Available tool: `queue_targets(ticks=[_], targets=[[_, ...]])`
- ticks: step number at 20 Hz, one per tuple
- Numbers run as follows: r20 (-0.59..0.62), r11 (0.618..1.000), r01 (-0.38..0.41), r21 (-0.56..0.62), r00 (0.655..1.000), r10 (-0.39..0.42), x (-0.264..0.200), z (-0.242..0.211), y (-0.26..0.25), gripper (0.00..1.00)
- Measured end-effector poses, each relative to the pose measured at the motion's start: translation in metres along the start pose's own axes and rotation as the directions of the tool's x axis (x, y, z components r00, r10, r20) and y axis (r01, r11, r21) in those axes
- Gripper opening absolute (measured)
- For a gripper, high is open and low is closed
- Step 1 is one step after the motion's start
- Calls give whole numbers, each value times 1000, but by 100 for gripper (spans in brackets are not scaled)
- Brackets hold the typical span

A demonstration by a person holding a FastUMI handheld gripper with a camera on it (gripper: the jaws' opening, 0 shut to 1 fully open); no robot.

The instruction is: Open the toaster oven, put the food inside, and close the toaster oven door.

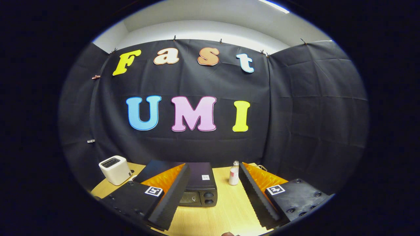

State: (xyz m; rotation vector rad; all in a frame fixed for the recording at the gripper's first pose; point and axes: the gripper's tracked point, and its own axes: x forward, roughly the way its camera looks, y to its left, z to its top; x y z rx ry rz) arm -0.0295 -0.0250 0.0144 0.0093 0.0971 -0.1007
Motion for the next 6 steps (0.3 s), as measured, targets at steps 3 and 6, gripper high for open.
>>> queue_targets(ticks=[3, 6], targets=[[9, 1000, -7, 1, 1000, 7, 2, 5, 0, 98], [-4, 1000, -9, 1, 1000, 9, 3, 1, -1, 98]])
